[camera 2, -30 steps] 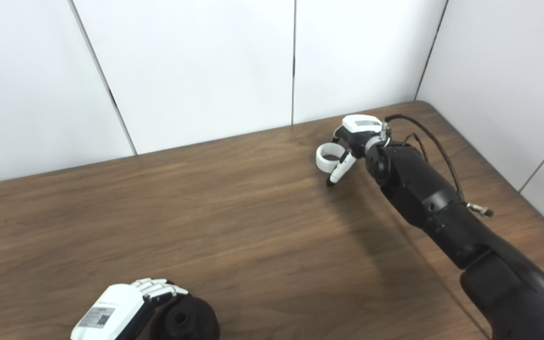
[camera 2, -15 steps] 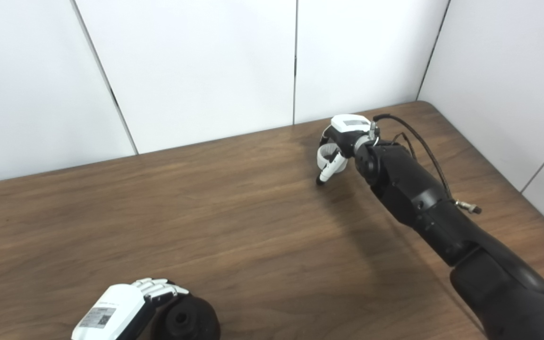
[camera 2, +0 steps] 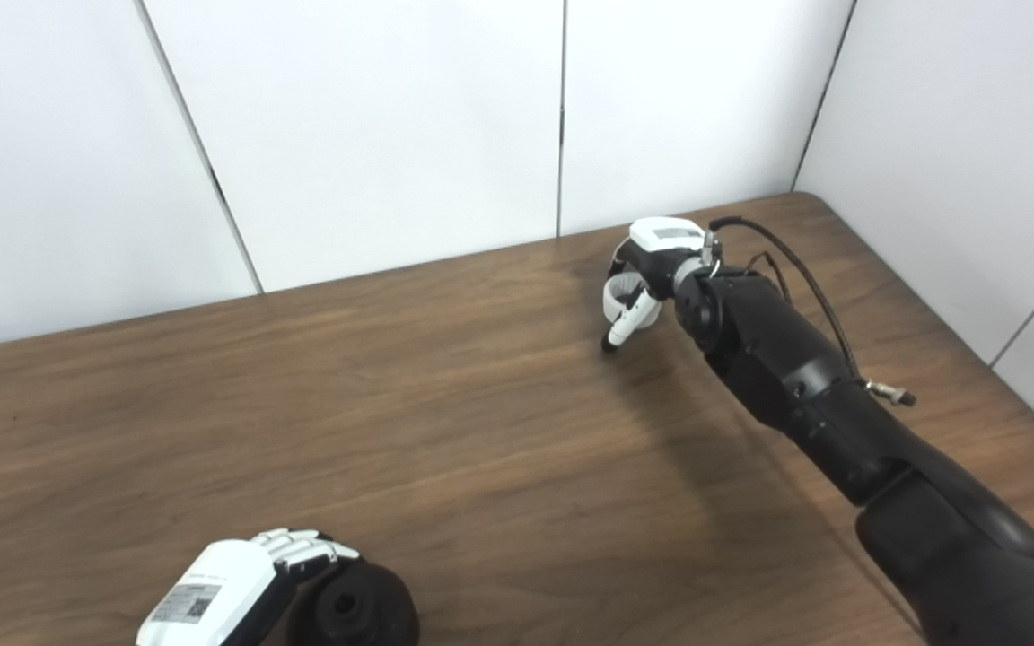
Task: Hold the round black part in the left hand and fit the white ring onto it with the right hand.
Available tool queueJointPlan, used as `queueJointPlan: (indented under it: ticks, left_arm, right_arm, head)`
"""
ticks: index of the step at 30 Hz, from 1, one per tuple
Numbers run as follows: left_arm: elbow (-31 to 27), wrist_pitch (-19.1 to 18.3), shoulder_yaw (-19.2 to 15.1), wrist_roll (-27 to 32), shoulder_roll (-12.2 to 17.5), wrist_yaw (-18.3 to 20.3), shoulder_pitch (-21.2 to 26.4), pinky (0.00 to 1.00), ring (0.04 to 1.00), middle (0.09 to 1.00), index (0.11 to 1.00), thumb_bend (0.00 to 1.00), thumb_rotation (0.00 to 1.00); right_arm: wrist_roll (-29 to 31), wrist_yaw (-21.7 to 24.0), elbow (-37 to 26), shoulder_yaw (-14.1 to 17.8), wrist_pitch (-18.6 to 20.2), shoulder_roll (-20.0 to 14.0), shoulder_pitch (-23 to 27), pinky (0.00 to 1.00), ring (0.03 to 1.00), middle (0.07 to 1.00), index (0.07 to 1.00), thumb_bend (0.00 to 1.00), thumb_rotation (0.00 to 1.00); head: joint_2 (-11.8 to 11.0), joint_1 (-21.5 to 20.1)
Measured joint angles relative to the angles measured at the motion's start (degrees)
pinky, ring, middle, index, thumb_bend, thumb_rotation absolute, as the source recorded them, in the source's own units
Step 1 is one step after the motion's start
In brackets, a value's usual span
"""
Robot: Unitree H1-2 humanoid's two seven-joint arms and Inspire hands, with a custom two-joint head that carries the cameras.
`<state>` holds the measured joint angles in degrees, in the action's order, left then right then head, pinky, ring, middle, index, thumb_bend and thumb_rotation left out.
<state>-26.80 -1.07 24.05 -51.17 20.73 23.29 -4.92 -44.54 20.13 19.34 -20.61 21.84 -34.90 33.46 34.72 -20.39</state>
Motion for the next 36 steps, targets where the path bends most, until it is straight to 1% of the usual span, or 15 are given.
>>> queueJointPlan:
  ticks: [9,16,21,36]
  left_arm:
    - [0.0,0.0,-0.01,0.0,-0.01,0.0,-0.01,0.87,0.831,0.763,0.482,0.52,0.05]
    - [-0.07,-0.04,0.0,-0.05,-0.02,0.04,0.0,0.87,0.829,0.761,0.483,0.52,0.05]
    - [-0.06,0.03,0.0,-0.07,-0.02,-0.04,-0.02,0.87,0.83,0.762,0.482,0.52,0.05]
    - [-0.06,0.13,-0.02,-0.06,-0.02,-0.08,-0.18,0.86,0.829,0.762,0.482,0.52,0.05]
  right_arm:
    - [0.0,0.03,-0.01,0.03,0.09,-0.87,-0.01,0.96,0.969,0.919,0.706,0.88,0.32]
    - [0.0,0.11,-0.04,0.06,0.16,-1.63,-0.02,0.95,0.963,0.914,0.703,0.88,0.33]
    - [0.03,0.15,-0.07,0.1,0.19,-1.71,-0.05,0.96,0.967,0.914,0.699,0.88,0.32]
    - [0.01,0.13,-0.34,0.04,0.09,-1.49,-0.04,0.92,0.941,0.885,0.65,0.87,0.29]
  head:
    - [0.0,0.0]
    - [0.26,-0.09]
    - [0.26,-0.09]
    - [0.62,-0.18]
